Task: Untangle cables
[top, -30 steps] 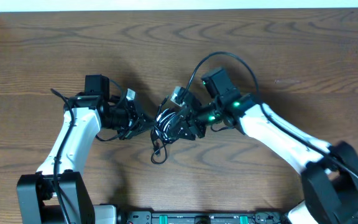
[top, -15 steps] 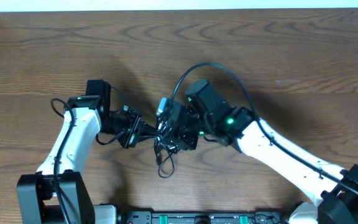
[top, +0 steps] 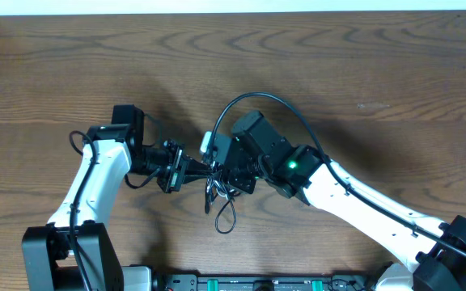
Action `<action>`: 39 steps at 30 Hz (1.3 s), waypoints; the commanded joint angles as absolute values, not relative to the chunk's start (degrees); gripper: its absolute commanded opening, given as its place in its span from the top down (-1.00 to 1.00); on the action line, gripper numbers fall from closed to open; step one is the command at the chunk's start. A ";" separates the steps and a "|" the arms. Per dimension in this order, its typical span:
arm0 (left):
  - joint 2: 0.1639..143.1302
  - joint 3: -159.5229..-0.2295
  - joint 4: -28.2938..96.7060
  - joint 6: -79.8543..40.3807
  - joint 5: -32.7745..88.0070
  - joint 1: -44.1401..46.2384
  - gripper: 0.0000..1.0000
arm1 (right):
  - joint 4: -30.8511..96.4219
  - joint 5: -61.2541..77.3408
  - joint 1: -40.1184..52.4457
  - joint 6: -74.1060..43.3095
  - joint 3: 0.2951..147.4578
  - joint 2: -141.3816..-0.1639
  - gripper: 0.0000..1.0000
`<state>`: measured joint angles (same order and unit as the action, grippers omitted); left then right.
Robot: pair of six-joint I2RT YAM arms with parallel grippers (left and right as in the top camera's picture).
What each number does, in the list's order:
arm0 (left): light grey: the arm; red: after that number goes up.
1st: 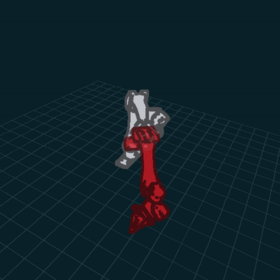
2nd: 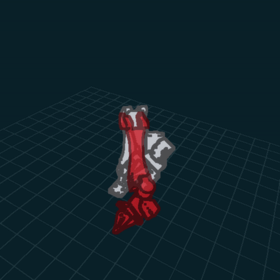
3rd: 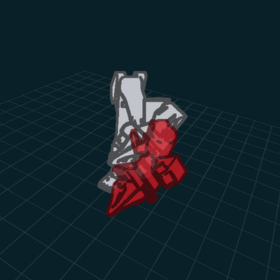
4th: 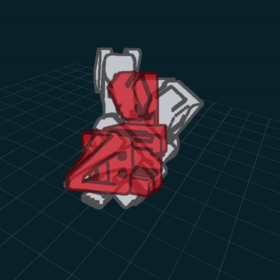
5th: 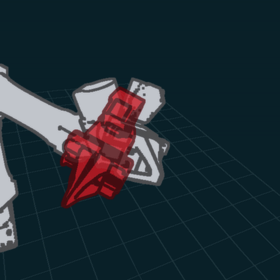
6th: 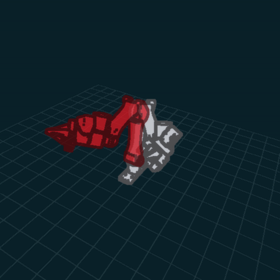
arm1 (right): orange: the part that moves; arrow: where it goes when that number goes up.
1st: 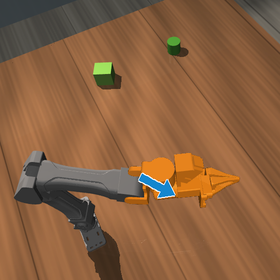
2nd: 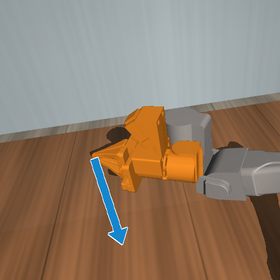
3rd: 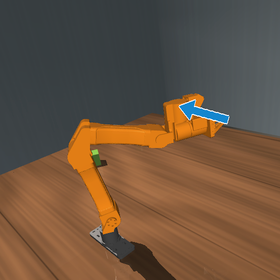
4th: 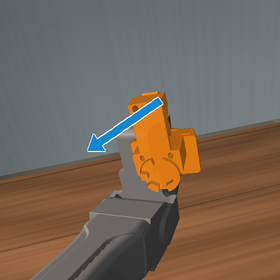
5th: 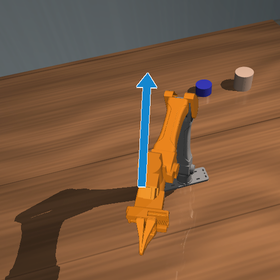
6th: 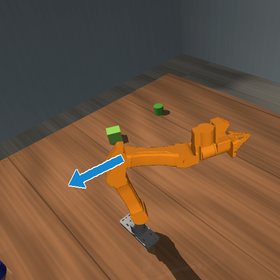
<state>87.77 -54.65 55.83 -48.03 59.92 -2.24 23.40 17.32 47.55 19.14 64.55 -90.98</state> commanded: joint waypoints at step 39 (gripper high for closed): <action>87.99 -54.59 54.54 -45.50 66.43 -2.44 0.85 | 28.67 26.15 46.24 21.80 64.38 -90.96 0.98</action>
<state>87.77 -54.65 55.20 -46.46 64.45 -2.33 27.09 21.47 47.33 20.43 64.49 -91.13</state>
